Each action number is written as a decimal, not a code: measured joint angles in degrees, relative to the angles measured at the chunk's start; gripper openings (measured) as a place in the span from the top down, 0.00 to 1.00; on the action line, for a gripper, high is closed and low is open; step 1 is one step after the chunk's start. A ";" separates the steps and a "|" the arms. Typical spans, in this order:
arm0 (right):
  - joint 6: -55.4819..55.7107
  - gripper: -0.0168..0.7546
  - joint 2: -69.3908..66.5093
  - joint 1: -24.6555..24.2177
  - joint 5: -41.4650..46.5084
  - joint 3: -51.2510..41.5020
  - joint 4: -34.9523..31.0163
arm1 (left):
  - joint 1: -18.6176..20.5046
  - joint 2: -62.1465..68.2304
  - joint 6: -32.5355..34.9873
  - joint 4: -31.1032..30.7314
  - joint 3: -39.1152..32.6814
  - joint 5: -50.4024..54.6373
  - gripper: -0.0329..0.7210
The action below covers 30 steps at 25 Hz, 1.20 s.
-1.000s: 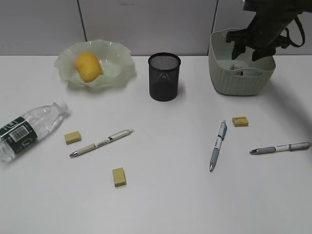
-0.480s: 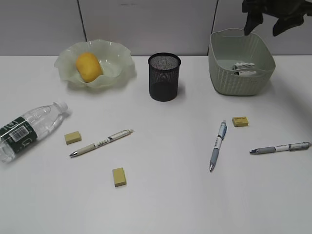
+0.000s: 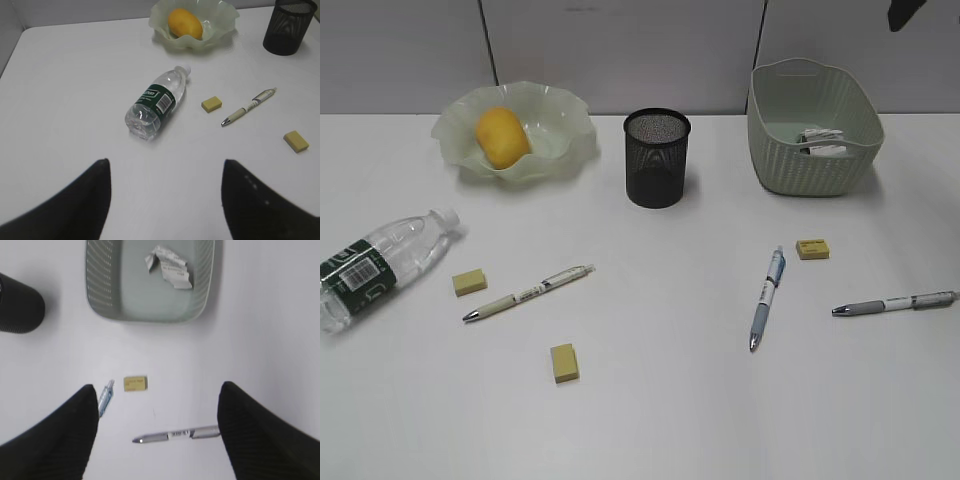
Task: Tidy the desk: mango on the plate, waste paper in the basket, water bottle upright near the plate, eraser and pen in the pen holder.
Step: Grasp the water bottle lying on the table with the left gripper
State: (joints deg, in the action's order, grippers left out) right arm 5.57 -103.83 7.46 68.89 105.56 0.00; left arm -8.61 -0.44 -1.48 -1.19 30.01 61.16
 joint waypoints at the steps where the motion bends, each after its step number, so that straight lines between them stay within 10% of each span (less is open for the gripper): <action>1: 0.00 0.22 1.86 0.12 0.01 -2.75 0.00 | 0.00 0.00 0.00 0.00 0.00 0.00 0.26; 15: -0.06 0.24 40.97 5.17 -10.46 -45.18 1.69 | 0.00 1.69 0.00 0.47 0.87 -1.84 0.27; 30: -0.97 0.24 88.54 5.17 -6.53 -69.87 1.69 | -0.06 25.70 0.00 2.55 1.65 -22.97 0.27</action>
State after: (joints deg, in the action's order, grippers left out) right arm 4.60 -15.29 12.63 62.35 35.69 1.69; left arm -8.67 25.26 -1.48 1.36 31.66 38.19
